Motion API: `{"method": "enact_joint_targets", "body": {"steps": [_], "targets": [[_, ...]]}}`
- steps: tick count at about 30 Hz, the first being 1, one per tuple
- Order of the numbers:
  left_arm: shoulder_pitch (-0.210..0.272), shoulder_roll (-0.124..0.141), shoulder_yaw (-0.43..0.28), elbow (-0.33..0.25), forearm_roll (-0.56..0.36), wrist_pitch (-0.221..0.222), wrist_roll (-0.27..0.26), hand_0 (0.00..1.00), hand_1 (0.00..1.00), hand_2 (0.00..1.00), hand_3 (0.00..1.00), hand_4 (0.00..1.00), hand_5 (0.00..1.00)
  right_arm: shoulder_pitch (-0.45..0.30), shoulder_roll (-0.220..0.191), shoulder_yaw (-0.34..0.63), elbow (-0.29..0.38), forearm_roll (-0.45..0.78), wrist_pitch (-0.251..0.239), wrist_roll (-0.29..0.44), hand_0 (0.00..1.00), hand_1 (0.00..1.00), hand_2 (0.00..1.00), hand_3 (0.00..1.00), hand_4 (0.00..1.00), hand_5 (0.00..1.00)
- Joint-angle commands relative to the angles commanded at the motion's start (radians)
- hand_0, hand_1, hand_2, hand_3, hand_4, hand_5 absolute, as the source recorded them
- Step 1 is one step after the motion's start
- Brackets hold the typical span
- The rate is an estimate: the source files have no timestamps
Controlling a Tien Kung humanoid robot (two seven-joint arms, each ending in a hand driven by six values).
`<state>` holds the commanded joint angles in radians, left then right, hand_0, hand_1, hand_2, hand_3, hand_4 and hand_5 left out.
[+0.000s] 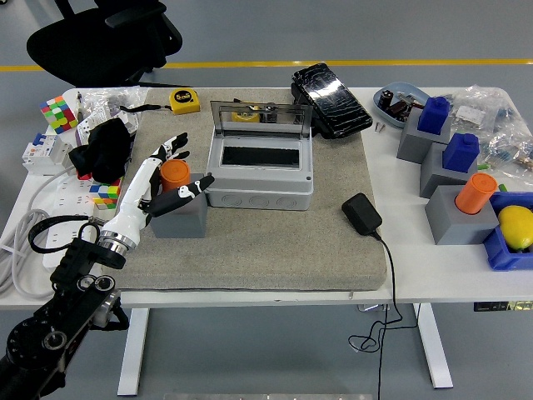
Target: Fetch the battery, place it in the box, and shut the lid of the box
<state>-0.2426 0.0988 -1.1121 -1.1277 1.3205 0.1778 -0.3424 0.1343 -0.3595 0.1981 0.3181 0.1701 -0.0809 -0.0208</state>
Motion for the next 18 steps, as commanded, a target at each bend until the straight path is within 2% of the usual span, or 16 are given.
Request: {"method": "enact_joint_targets", "body": {"steps": [2, 3, 8, 9, 14, 15, 18], "targets": [[-0.001, -0.003, 0.004, 0.005, -0.006, 0.005, -0.007, 0.849, 0.909, 0.982, 0.928, 0.998, 0.382, 0.000, 0.000, 0.001, 0.000, -0.001, 0.000, 0.000, 0.580, 0.631, 0.661, 0.563, 0.956, 0.491], [-0.003, -0.006, 0.007, 0.011, -0.009, 0.010, -0.013, 0.673, 0.802, 0.894, 0.834, 0.998, 0.239, 0.000, 0.000, 0.001, 0.001, -0.001, 0.000, 0.001, 0.580, 0.631, 0.662, 0.563, 0.955, 0.490], [-0.014, -0.019, 0.010, 0.039, -0.011, 0.038, -0.034, 0.673, 0.802, 0.894, 0.834, 0.998, 0.239, 0.001, 0.001, -0.002, 0.001, 0.000, 0.000, 0.000, 0.580, 0.631, 0.662, 0.563, 0.955, 0.490], [-0.015, -0.021, 0.010, 0.042, -0.011, 0.042, -0.038, 0.579, 0.704, 0.761, 0.676, 0.998, 0.038, 0.001, 0.001, -0.003, 0.000, 0.001, 0.000, 0.000, 0.581, 0.631, 0.662, 0.563, 0.957, 0.493], [-0.023, -0.027, 0.009, 0.050, -0.009, 0.064, -0.053, 0.579, 0.704, 0.761, 0.676, 0.998, 0.038, 0.001, 0.001, -0.002, 0.001, 0.001, -0.001, 0.001, 0.581, 0.631, 0.662, 0.563, 0.957, 0.493], [-0.024, -0.029, 0.009, 0.051, -0.010, 0.068, -0.057, 0.386, 0.529, 0.575, 0.452, 0.998, 0.002, 0.000, 0.001, -0.002, 0.001, 0.001, -0.002, 0.002, 0.581, 0.631, 0.662, 0.562, 0.958, 0.492], [-0.025, -0.032, 0.009, 0.054, -0.009, 0.077, -0.064, 0.386, 0.529, 0.575, 0.452, 0.998, 0.002, 0.000, 0.001, -0.003, 0.001, 0.001, -0.003, 0.003, 0.581, 0.631, 0.662, 0.562, 0.958, 0.492]]}}
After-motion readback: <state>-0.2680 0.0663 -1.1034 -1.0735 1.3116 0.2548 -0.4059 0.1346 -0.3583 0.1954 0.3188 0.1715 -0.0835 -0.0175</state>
